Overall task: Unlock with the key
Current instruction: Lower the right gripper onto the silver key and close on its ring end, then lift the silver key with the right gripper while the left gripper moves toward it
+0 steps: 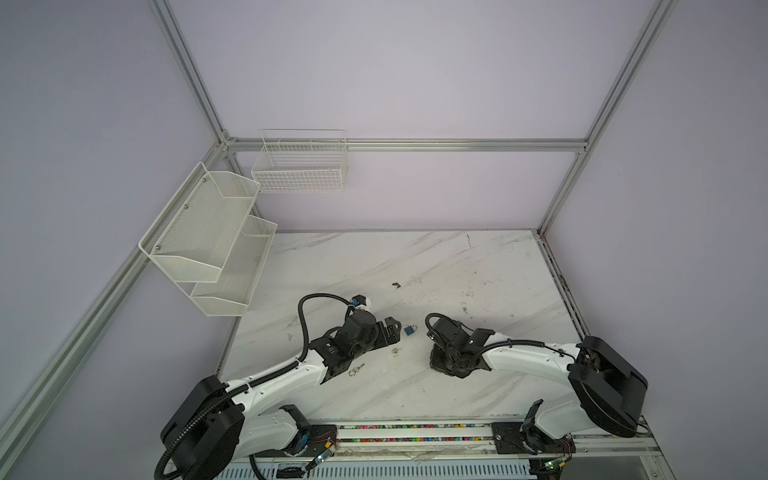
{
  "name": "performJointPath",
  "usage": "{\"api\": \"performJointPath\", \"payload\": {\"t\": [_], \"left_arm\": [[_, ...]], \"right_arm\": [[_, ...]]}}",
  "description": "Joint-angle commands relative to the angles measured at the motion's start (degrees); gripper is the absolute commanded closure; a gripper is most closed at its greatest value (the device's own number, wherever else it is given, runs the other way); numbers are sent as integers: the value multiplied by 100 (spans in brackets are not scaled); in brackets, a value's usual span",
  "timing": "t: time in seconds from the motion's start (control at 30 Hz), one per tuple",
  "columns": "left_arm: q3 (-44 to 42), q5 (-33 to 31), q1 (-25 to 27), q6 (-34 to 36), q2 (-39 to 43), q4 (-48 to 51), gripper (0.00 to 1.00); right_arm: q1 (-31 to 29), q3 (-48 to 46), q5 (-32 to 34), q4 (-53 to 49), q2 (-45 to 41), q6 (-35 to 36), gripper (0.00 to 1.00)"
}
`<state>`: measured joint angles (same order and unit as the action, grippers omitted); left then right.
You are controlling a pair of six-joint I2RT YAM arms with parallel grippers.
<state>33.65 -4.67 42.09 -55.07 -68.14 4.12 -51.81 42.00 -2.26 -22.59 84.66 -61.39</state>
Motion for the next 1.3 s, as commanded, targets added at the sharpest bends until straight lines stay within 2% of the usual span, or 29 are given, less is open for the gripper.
{"api": "performJointPath", "payload": {"t": [0.0,0.33,0.77,1.07,1.27], "left_arm": [[496,45,15,-70,77,-154,0],[458,18,18,-247,273,-170,0],[493,183,-174,-467,830,-173,0],[574,1306,-933,-727,1075,-145,0],[914,1855,-1123,-566,905,-121,2]], "right_arm": [[-37,1,138,-27,62,51,87],[-31,-23,151,209,-45,373,100],[-26,294,432,316,-565,1388,100],[-24,817,446,560,-1020,2673,100],[-28,946,271,1048,-1177,3605,100]]}}
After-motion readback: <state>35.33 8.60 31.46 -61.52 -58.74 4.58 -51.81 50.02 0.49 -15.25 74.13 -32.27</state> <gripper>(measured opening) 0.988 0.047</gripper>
